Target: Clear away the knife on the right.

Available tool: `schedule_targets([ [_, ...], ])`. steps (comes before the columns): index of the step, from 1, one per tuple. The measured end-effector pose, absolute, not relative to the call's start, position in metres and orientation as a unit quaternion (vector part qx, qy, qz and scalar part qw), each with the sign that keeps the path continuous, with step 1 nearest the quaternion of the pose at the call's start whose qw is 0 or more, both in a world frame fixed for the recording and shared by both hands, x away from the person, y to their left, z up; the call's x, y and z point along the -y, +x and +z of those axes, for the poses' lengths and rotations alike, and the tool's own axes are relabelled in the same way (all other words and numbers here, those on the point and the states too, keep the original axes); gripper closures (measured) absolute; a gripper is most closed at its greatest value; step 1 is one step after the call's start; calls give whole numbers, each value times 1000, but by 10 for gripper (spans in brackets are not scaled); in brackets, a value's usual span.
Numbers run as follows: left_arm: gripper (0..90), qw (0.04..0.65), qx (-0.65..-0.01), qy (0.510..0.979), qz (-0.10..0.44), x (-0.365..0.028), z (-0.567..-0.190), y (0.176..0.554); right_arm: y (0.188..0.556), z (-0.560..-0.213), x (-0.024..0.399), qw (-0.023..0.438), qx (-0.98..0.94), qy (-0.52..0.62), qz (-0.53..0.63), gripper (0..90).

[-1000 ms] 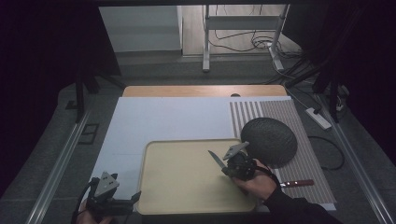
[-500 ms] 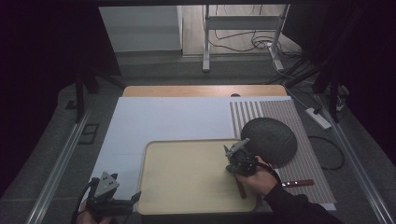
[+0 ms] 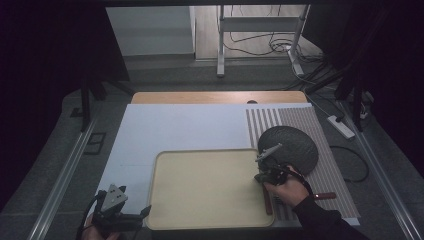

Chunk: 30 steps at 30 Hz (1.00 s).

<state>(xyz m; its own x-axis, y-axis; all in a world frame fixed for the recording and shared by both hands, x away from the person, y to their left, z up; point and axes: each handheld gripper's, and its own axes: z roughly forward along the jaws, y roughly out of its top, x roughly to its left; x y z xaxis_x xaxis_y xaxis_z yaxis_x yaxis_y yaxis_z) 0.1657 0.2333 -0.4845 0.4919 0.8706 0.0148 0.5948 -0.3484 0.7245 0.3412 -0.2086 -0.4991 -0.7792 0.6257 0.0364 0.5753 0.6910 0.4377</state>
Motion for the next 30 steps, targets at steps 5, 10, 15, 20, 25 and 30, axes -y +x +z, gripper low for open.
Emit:
schedule_targets([
  [5,0,339,-462,794,203,-234,-485,166,340,-499,207,64,-920,324,213,900],
  [10,0,341,-464,792,203,-235,-485,166,341,-499,206,62,-919,324,216,869],
  [15,0,343,-465,791,202,-235,-485,166,340,-496,205,62,-917,323,225,847],
  [20,0,343,-464,791,201,-235,-485,166,339,-493,203,67,-916,317,236,802],
  [25,0,344,-464,791,201,-235,-485,166,339,-490,201,63,-916,311,247,751],
  [30,0,345,-464,791,200,-235,-485,166,337,-484,201,71,-911,310,264,583],
])
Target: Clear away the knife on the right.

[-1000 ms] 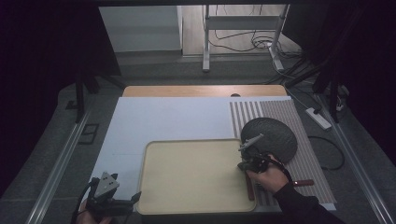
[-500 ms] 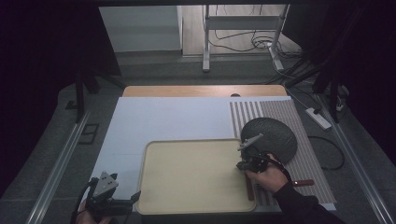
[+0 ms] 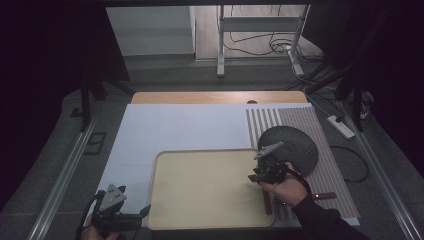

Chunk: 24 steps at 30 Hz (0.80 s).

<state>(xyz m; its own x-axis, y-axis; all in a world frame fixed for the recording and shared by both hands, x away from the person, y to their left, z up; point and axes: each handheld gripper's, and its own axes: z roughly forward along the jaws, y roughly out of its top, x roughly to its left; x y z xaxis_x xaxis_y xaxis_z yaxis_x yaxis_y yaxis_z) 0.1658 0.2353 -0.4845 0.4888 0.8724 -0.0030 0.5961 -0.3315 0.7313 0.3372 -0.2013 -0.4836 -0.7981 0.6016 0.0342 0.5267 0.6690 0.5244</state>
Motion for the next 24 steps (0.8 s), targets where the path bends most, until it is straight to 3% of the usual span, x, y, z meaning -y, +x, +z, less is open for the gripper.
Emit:
schedule_targets([
  [10,0,344,-462,793,201,-235,-485,166,335,-475,206,85,-905,310,279,379],
  [24,1,346,-464,790,200,-236,-485,165,330,-470,213,90,-906,308,278,288],
])
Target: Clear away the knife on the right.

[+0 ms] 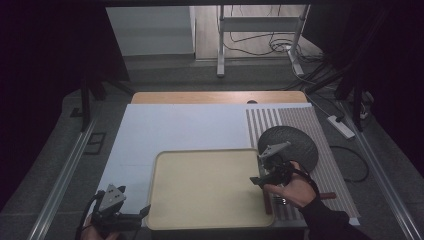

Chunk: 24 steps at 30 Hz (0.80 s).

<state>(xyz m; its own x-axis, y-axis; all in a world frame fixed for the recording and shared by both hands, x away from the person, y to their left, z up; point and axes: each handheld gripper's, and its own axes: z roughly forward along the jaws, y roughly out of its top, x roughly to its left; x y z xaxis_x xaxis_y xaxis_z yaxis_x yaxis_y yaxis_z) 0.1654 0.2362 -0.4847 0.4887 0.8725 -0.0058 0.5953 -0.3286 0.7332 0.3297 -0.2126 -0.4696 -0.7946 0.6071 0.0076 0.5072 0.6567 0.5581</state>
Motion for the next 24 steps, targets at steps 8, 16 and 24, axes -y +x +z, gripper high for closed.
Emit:
schedule_targets([
  [8,0,350,-468,787,198,-237,-485,165,325,-464,222,92,-898,316,292,256],
  [16,0,350,-468,787,199,-237,-485,165,316,-458,236,99,-887,326,311,218],
  [24,0,350,-467,787,199,-237,-484,165,308,-454,252,107,-878,340,320,194],
])
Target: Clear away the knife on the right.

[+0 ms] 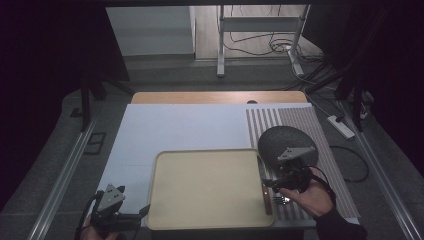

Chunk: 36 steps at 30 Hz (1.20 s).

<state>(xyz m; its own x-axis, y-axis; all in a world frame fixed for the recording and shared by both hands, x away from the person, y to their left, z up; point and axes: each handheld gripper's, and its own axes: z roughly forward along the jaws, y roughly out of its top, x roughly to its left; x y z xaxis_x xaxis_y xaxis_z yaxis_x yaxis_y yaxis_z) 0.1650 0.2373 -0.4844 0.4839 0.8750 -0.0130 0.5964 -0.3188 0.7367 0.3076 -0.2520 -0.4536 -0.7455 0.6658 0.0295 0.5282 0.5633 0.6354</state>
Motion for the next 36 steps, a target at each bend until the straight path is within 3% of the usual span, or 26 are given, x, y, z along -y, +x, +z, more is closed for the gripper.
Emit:
schedule_targets([
  [36,0,358,-473,780,197,-240,-484,165,268,-452,325,152,-824,417,352,113],
])
